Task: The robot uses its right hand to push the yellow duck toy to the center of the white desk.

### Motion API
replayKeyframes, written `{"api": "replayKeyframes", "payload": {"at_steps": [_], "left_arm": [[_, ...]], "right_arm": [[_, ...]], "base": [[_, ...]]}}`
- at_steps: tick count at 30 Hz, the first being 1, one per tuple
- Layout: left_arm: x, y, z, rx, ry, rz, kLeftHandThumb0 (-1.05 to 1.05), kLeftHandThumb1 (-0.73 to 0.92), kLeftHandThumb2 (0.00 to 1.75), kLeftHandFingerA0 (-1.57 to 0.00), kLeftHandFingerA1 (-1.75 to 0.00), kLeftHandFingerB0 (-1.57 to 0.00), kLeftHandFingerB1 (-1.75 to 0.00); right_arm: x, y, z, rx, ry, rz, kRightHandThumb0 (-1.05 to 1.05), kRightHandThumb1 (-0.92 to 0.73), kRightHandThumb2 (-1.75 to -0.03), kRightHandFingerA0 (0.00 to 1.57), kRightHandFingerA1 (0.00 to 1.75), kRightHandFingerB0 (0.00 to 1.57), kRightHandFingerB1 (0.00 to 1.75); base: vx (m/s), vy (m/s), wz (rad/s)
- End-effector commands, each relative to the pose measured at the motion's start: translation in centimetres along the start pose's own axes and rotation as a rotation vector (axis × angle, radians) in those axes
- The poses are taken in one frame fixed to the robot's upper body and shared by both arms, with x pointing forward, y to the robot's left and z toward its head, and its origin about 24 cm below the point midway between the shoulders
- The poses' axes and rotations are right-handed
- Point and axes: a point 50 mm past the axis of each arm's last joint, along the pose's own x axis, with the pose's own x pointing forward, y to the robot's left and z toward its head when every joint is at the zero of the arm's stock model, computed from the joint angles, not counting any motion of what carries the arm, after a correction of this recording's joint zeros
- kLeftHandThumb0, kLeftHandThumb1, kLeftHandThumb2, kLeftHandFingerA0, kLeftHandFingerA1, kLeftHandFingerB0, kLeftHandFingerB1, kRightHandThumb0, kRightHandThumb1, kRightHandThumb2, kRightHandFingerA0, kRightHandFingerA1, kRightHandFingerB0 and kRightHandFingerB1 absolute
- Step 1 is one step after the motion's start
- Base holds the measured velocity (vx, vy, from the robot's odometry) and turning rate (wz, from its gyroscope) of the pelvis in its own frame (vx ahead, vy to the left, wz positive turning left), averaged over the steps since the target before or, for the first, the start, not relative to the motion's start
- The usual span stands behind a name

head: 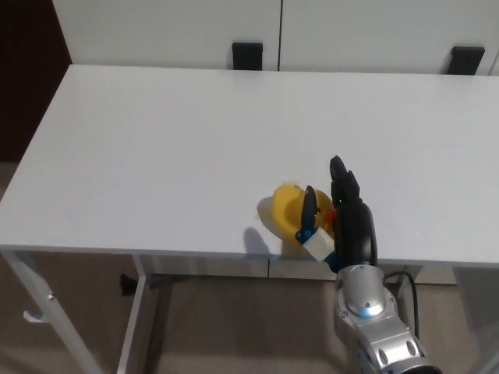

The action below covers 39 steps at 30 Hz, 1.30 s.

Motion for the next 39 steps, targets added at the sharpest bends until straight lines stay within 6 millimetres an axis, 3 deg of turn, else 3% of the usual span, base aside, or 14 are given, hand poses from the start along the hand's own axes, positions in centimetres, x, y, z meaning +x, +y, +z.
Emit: {"api": "replayKeyframes", "payload": {"at_steps": [1, 4, 9, 10, 18, 20, 23, 26, 27, 32, 36, 37, 38, 39], "left_arm": [[0.0, 0.1, 0.2, 0.035, -0.021, -0.004, -0.13, 0.64, 0.84, -0.9, -0.87, -0.86, -0.8], [0.0, 0.2, 0.1, 0.036, -0.02, -0.003, -0.13, 0.64, 0.84, -0.9, -0.87, -0.86, -0.8], [-0.1, 0.3, -0.2, 0.032, -0.018, 0.003, -0.14, 0.67, 0.82, -0.87, -0.86, -0.86, -0.8], [-0.1, 0.4, -0.3, 0.037, -0.02, 0.005, -0.14, 0.67, 0.81, -0.87, -0.84, -0.86, -0.79], [-0.2, 0.4, -0.6, 0.039, -0.011, 0.005, -0.17, 0.69, 0.76, -0.84, -0.82, -0.82, -0.77], [-0.1, 0.6, -0.7, 0.032, 0.0, 0.004, -0.16, 0.69, 0.78, -0.87, -0.89, -0.83, -0.81], [-0.1, 0.7, -0.7, 0.026, 0.004, 0.005, -0.16, 0.69, 0.78, -0.87, -0.89, -0.83, -0.81], [-0.2, 0.7, -1.0, 0.033, 0.009, 0.009, -0.18, 0.69, 0.68, -0.83, -0.81, -0.78, -0.7], [-0.2, 0.7, -1.1, 0.03, 0.013, 0.008, -0.21, 0.71, 0.65, -0.84, -0.88, -0.79, -0.73], [-0.3, 0.8, -1.3, 0.039, 0.008, 0.012, -0.2, 0.7, 0.68, -0.83, -0.81, -0.78, -0.72], [-0.3, 0.8, -1.3, 0.037, 0.008, 0.012, -0.2, 0.7, 0.68, -0.83, -0.81, -0.78, -0.72], [-0.3, 0.9, -1.4, 0.023, 0.013, 0.014, -0.19, 0.7, 0.69, -0.86, -0.9, -0.8, -0.78], [-0.3, 0.9, -1.5, 0.022, 0.018, 0.015, -0.18, 0.7, 0.69, -0.86, -0.89, -0.78, -0.72], [-0.4, 0.9, -1.6, 0.022, 0.02, 0.017, -0.18, 0.7, 0.67, -0.81, -0.81, -0.77, -0.67]], "right_arm": [[-0.2, 2.0, 0.4, 0.053, 0.071, 0.114, -1.05, -0.91, -1.12, 0.0, 0.14, 0.0, 0.08], [-0.1, 2.0, 0.4, 0.052, 0.077, 0.118, -1.05, -0.91, -1.12, 0.0, 0.14, 0.0, 0.08], [0.3, -2.0, 0.2, -0.149, 0.008, -0.031, -1.05, -0.89, -1.14, 0.0, 0.19, 0.0, 0.07], [0.4, -3.7, 0.2, -0.228, 0.01, -0.072, -0.91, -0.92, -0.85, 0.0, 0.0, 0.0, 0.0], [0.4, -10.7, 1.6, -0.41, -0.018, -0.217, -0.92, -0.91, -0.92, 0.0, 0.0, 0.0, 0.0], [-0.3, -14.9, 3.3, -0.432, -0.101, -0.295, -0.91, -0.92, -0.88, 0.0, 0.0, 0.0, 0.0], [-0.6, -16.1, 4.1, -0.442, -0.132, -0.317, -0.91, -0.92, -0.88, 0.0, 0.0, 0.0, 0.0], [-1.7, -20.3, 5.8, -0.484, -0.206, -0.398, -0.95, -0.92, -0.77, 0.0, 0.0, 0.0, 0.0], [-2.5, -22.4, 6.6, -0.519, -0.242, -0.451, -0.99, -0.84, -0.93, 0.0, 0.0, 0.0, 0.0], [-5.7, -27.6, 8.6, -0.584, -0.299, -0.561, -1.02, -0.85, -0.89, 0.0, 0.0, 0.0, 0.0], [-6.5, -28.7, 9.1, -0.579, -0.313, -0.57, -1.02, -0.85, -0.89, 0.0, 0.0, 0.0, 0.0], [-7.7, -30.1, 9.1, -0.597, -0.299, -0.612, -1.04, -0.8, -1.03, 0.0, 0.16, 0.0, 0.0], [-9.5, -32.3, 8.4, -0.59, -0.233, -0.623, -1.05, -0.78, -1.21, 0.0, 0.47, 0.0, 0.38], [-11.7, -34.7, 7.6, -0.575, -0.177, -0.631, -0.99, -0.75, -1.16, 0.0, 0.5, 0.0, 0.41]], "base": [[0.0, 0.0, 0.0], [0.0, 0.0, 0.0], [0.0, 0.0, 0.0], [0.0, 0.0, 0.0], [0.0, 0.0, 0.02], [0.0, 0.0, 0.0], [0.0, 0.0, 0.0], [0.0, 0.0, 0.0], [0.0, 0.0, 0.0], [0.0, 0.0, 0.0], [0.0, 0.0, 0.02], [0.0, 0.0, 0.0], [0.0, 0.0, 0.0], [0.0, 0.0, 0.0]]}}
